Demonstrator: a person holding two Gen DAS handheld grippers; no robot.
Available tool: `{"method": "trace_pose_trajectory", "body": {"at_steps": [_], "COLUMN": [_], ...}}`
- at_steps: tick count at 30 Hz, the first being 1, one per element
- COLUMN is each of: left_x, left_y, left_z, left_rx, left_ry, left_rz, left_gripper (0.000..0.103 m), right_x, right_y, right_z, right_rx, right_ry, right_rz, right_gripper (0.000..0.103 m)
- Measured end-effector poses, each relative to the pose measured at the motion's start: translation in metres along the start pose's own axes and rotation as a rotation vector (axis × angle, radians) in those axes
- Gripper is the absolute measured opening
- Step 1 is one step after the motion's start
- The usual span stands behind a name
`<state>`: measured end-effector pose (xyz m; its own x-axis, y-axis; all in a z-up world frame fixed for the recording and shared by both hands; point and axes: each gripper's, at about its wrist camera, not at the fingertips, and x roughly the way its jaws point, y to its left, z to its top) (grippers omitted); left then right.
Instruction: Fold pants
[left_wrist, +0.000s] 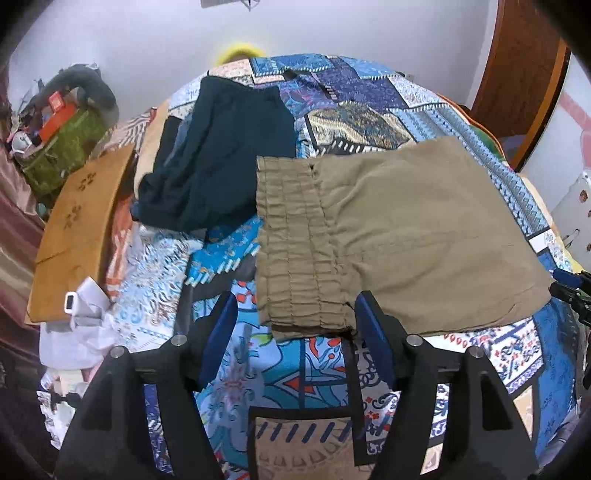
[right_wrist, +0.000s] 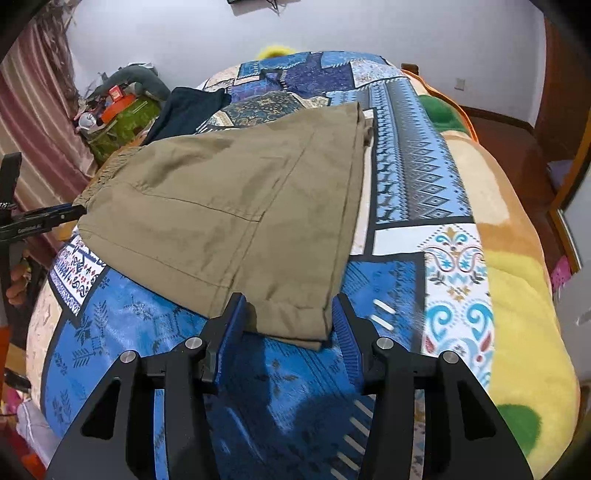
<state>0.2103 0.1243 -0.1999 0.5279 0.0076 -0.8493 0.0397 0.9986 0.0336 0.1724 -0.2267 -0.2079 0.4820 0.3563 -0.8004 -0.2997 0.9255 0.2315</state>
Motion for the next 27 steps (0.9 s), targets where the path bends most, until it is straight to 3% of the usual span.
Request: {"method": "trace_pose_trajectory", "body": {"at_steps": [7,15,24,27], "left_x": [-0.013,0.013,0.079,0.101], "left_y": [0.018,0.029,0.036,0.036], "left_z": [0.036,0.085,0.117,0.122], "left_rx": [-0.051,-0.081,-0.091,-0.078], "left_ry": [-0.053,-0.042,0.088,0.126], "left_rz": [0.025,0.019,-0.052,-0.038], "left_gripper": [0.075,0.076,0.076,0.076], "right_x": [-0.023,-0.013,0.044,0.075], "right_y": [-0.003,-0.010,-0.033,-0.044], "right_z": [0.029,0.089,0.152,0.174], "right_rx": [-0.044,-0.088,-0.097,-0.081], "right_ry": [-0.100,-0.197,-0.166,-0.128], "right_rz": [-0.026,-0.051,-0.052,-0.054], "right_gripper": [0.046,0.051,0.052,0.052]}}
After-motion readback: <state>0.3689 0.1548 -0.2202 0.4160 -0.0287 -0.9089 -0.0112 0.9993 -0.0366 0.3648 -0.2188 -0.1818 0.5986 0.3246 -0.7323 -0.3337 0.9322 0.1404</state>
